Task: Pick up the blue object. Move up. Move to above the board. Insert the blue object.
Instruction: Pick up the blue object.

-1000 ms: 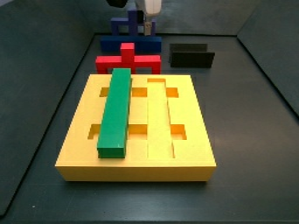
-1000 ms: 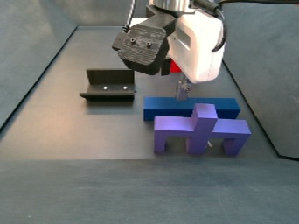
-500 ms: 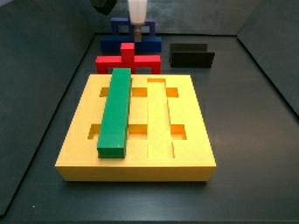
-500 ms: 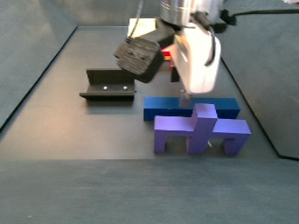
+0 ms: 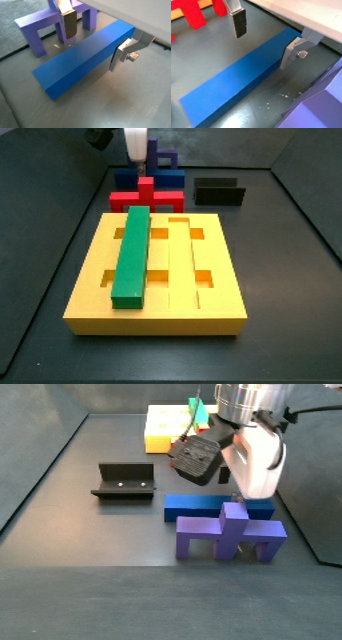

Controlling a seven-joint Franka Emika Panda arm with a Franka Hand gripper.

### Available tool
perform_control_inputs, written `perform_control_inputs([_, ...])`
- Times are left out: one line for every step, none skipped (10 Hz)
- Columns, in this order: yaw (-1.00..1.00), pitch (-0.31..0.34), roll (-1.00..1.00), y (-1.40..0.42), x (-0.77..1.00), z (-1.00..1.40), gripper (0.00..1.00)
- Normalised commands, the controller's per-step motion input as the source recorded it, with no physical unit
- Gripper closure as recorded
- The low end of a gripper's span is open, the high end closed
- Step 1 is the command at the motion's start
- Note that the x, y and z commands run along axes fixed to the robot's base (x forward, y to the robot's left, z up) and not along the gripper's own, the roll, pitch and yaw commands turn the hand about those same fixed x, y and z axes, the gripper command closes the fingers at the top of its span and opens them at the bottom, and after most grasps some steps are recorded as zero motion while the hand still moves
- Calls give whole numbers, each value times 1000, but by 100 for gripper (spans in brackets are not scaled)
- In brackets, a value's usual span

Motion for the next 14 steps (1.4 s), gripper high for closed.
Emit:
perform_control_inputs([0,-101,-89,171,-34,-229,0])
perform_control_inputs([-26,-123,-173,206,-97,-180,0])
perform_control_inputs([-11,-204,-281,157,-240,-160,0])
perform_control_inputs([-20,-220,-324,151,-111,-174,0])
perform_control_inputs([-43,-203,-294,111,-57,-186,0])
perform_control_inputs([-83,-197,-281,46,0,-214,0])
perform_control_inputs([-129,-187,-264,34,0,-234,0])
perform_control_inputs([-146,-189,-250,34,0,-269,0])
perform_control_inputs([-143,-196,-253,57,0,-274,0])
perform_control_inputs([-131,-189,-253,71,0,-243,0])
perform_control_inputs([-94,-211,-267,80,-11,-289,0])
perform_control_inputs([-86,-240,-290,86,-49,-317,0])
perform_control_inputs([-86,-220,-291,89,0,-260,0])
perform_control_inputs([-91,-216,-304,97,0,-249,0])
